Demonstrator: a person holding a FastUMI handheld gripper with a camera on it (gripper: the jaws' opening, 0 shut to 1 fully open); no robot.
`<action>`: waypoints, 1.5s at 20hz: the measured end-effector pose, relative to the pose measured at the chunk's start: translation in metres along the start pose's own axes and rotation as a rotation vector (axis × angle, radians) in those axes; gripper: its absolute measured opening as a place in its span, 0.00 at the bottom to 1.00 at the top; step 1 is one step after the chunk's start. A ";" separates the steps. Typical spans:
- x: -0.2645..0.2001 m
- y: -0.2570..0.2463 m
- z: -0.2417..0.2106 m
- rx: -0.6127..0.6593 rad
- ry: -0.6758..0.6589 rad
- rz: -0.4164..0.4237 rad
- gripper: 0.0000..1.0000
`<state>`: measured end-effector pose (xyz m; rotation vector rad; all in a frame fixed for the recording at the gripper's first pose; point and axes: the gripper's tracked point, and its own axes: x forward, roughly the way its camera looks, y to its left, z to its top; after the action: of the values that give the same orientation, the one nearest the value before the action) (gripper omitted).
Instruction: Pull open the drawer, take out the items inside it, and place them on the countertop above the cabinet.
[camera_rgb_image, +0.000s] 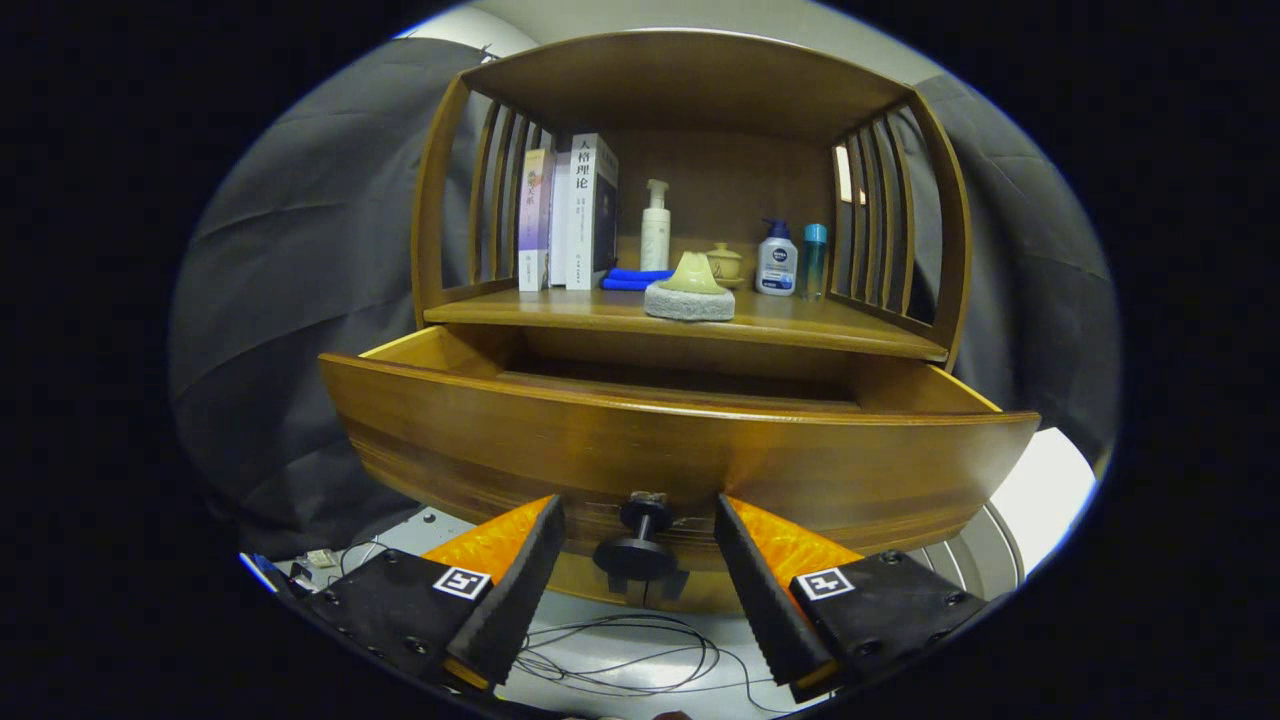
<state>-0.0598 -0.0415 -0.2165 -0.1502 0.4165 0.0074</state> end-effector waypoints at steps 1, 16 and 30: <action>0.002 0.000 0.002 0.016 -0.005 -0.010 0.95; 0.048 -0.009 0.015 -0.019 -0.043 -0.117 0.96; 0.092 -0.016 0.029 -0.034 -0.066 -0.146 0.96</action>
<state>0.0368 -0.0551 -0.2257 -0.2127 0.3393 -0.1238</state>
